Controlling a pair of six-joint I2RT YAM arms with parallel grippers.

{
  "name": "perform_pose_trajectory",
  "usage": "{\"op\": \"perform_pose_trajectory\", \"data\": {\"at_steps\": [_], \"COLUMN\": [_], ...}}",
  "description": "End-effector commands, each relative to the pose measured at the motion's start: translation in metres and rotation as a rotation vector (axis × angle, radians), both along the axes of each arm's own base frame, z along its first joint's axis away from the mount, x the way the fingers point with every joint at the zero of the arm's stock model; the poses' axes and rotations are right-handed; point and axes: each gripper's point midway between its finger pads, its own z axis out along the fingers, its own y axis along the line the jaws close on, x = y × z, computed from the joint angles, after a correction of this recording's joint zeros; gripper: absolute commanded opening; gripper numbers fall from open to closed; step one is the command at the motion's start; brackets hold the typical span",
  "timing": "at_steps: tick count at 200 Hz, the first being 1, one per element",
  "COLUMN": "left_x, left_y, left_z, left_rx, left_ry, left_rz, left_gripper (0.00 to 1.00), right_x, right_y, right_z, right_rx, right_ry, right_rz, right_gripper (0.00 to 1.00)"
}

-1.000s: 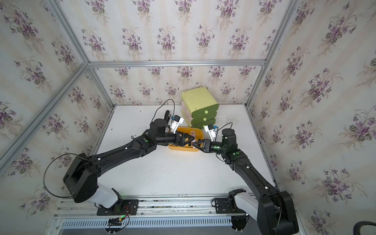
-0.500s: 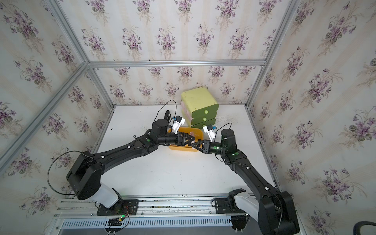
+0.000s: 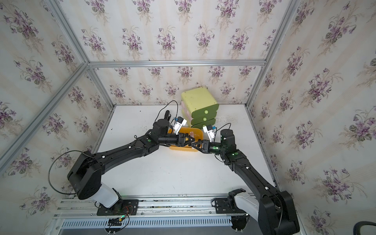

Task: Put the lipstick into the storage box
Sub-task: Place the lipstick in the storage box.

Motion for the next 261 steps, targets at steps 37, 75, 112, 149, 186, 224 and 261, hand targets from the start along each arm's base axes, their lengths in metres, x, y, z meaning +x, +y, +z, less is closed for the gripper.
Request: {"op": "perform_pose_trajectory", "data": {"at_steps": [37,75,112,149,186,224,261], "left_x": [-0.004,-0.005,-0.005,0.003,0.017,0.034,0.055], "left_y": [-0.001,0.0,0.003,0.013,0.017,0.01,0.003], "left_z": [0.001,0.001,-0.002,-0.018,-0.038,-0.065,-0.086], "left_rx": [-0.012,-0.005,0.014,0.114,0.216,0.322,0.407], "left_ry": [-0.011,-0.012,-0.01,0.003,0.029,0.073,0.092], "left_rz": [-0.025,-0.025,-0.014,0.05,0.102,0.113,0.111], "left_gripper": [0.23,0.21,0.2,0.2,0.2,0.2,0.2], "right_x": [0.005,0.006,0.008,0.012,0.019,0.027,0.03], "right_y": [0.002,0.002,0.001,-0.002,-0.008,-0.024,-0.037], "right_z": [0.008,0.008,0.011,0.012,-0.003,0.001,0.012], "right_rx": [0.011,0.009,0.002,-0.038,-0.085,-0.147,-0.204], "right_ry": [-0.026,-0.026,-0.037,-0.054,-0.03,-0.066,-0.109], "right_rz": [-0.006,-0.012,-0.024,-0.044,-0.086,-0.181,-0.246], "right_gripper": [0.18,0.26,0.46,0.56,0.59,0.6,0.61]}}
